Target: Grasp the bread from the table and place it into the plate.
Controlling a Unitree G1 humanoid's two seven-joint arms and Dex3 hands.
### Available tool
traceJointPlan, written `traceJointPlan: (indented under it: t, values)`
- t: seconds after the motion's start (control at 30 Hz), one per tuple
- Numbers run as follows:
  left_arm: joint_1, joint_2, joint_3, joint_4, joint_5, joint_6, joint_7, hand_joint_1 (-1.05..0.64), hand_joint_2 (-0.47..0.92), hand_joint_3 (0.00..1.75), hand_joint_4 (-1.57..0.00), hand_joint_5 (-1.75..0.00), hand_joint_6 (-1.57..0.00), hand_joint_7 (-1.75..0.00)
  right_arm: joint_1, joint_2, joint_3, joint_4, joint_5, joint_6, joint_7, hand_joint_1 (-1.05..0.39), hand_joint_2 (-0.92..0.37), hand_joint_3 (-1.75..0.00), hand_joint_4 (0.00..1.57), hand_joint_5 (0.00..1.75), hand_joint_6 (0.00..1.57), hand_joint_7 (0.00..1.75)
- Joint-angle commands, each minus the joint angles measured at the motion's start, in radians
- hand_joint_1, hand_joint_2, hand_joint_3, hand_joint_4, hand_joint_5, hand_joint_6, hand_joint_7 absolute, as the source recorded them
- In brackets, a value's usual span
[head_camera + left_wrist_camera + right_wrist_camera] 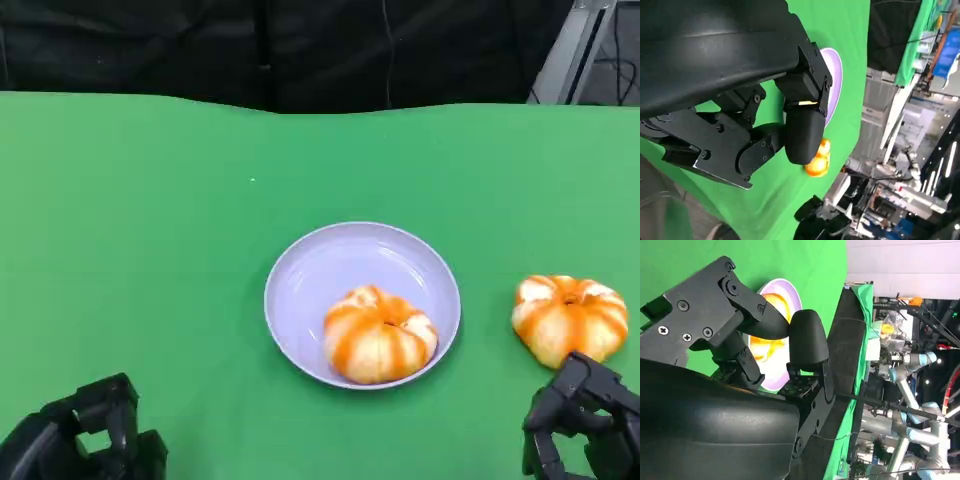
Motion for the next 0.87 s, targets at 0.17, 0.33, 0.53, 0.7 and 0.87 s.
traceJointPlan:
  t: [0.17,0.33,0.53,0.7,0.87]
  values:
    - [-0.002,-0.004,0.028,0.016,-0.009,-0.014,-0.012,-0.09,0.74,0.88,-0.90,-1.75,-0.81,-1.65,0.008,-0.008,-0.008,-0.010,0.007,-0.001,0.002,-0.14,-0.50,-1.32,0.86,1.75,0.77,1.58]
    - [0.003,-0.001,0.034,-0.004,0.004,-0.016,-0.001,-0.11,0.66,1.04,-0.90,-1.75,-0.80,-1.70,0.016,-0.007,-0.008,-0.018,0.009,0.001,0.000,-0.15,-0.49,-1.32,0.87,1.75,0.77,1.58]
    - [0.008,-0.001,0.034,-0.020,0.005,-0.009,0.008,-0.10,0.67,1.01,-0.90,-1.75,-0.81,-1.68,0.028,-0.009,-0.003,-0.040,0.026,0.022,0.012,-0.15,-0.49,-1.33,0.86,1.75,0.77,1.58]
    - [0.006,-0.002,0.032,-0.017,0.009,-0.011,0.011,-0.10,0.67,1.00,-0.90,-1.75,-0.81,-1.69,0.023,-0.010,-0.009,-0.031,0.017,0.010,0.010,-0.15,-0.49,-1.32,0.86,1.75,0.77,1.58]
    - [0.006,-0.002,0.031,-0.017,0.009,-0.012,0.012,-0.09,0.68,1.00,-0.90,-1.75,-0.80,-1.70,0.023,-0.010,-0.009,-0.030,0.015,0.008,0.009,-0.15,-0.49,-1.32,0.86,1.75,0.77,1.58]
